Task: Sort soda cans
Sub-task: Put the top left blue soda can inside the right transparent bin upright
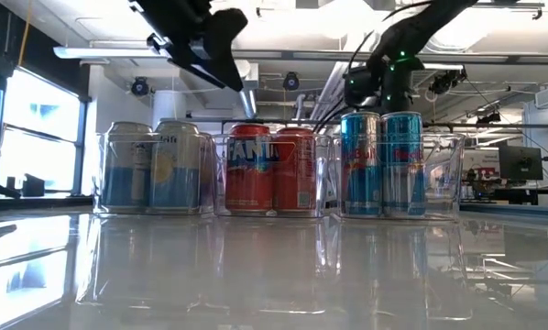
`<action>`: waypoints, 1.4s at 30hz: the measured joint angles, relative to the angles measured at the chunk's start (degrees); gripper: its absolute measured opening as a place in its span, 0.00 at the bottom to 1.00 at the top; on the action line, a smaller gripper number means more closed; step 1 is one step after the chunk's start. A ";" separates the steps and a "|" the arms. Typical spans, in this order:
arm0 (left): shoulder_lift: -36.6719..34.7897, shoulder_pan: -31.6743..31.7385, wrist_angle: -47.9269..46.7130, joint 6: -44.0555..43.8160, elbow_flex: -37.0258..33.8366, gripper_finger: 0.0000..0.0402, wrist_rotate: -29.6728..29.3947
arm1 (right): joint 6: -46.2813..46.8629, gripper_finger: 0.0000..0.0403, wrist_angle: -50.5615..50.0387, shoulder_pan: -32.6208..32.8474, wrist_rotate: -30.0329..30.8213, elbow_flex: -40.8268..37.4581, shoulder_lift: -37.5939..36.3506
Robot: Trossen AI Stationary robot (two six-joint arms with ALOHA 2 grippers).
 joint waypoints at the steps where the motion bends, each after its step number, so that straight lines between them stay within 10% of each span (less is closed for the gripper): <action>1: 0.00 -0.36 0.01 -0.54 0.00 0.47 -0.01 | 0.23 0.50 1.20 -0.01 -0.10 -0.75 0.00; 42: 0.02 -0.72 1.65 -4.01 0.02 0.47 0.40 | 7.24 0.47 8.80 2.13 2.80 -9.18 0.28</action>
